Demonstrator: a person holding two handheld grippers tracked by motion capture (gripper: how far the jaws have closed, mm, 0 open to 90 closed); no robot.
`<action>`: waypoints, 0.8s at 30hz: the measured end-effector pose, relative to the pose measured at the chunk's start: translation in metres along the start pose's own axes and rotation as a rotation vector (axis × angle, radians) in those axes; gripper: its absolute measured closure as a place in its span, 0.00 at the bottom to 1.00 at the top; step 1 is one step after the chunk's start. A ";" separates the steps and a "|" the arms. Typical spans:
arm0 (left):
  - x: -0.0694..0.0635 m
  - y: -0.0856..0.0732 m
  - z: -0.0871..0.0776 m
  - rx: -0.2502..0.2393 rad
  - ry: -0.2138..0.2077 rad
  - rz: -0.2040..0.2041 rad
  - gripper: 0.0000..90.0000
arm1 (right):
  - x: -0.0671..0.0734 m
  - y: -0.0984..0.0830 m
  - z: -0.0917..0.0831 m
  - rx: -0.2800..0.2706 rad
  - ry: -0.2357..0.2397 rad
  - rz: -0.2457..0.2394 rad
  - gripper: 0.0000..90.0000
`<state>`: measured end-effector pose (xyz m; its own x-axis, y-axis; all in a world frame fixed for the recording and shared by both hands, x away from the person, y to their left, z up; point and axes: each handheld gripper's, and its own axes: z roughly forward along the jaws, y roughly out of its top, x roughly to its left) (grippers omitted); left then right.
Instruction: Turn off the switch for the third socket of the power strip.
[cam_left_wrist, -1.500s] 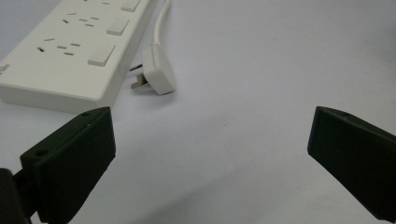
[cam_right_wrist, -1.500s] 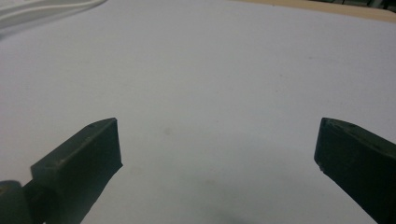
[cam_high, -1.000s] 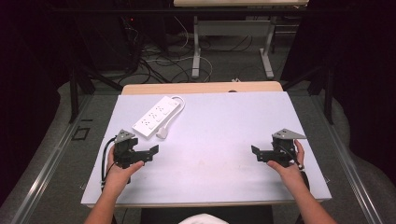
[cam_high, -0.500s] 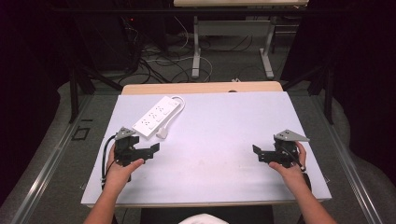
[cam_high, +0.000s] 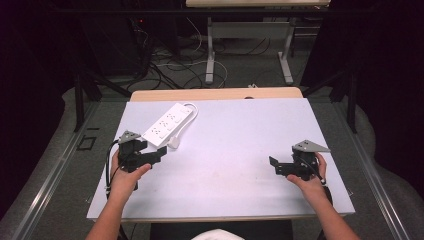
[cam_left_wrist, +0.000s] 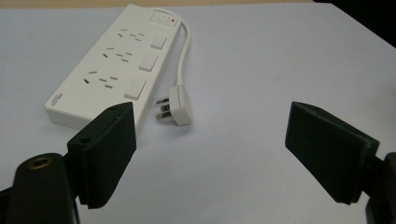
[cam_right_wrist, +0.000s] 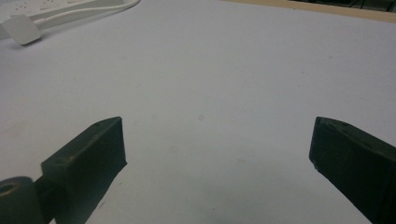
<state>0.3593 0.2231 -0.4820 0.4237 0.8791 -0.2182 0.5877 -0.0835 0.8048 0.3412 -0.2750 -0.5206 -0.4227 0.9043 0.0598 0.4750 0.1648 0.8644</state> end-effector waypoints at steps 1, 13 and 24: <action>0.001 0.001 0.000 0.000 0.001 0.005 0.18 | 0.000 0.000 0.000 -0.001 0.001 0.000 0.03; 0.004 0.019 -0.003 0.026 -0.012 -0.017 0.19 | 0.000 0.000 0.000 0.004 0.004 0.005 0.04; 0.005 0.037 -0.001 0.062 -0.013 -0.027 0.19 | -0.001 0.000 0.000 0.006 0.008 0.006 0.05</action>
<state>0.3819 0.2248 -0.4529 0.4159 0.8754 -0.2463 0.6403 -0.0895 0.7629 0.3411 -0.2757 -0.5210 -0.4258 0.9022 0.0686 0.4818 0.1618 0.8612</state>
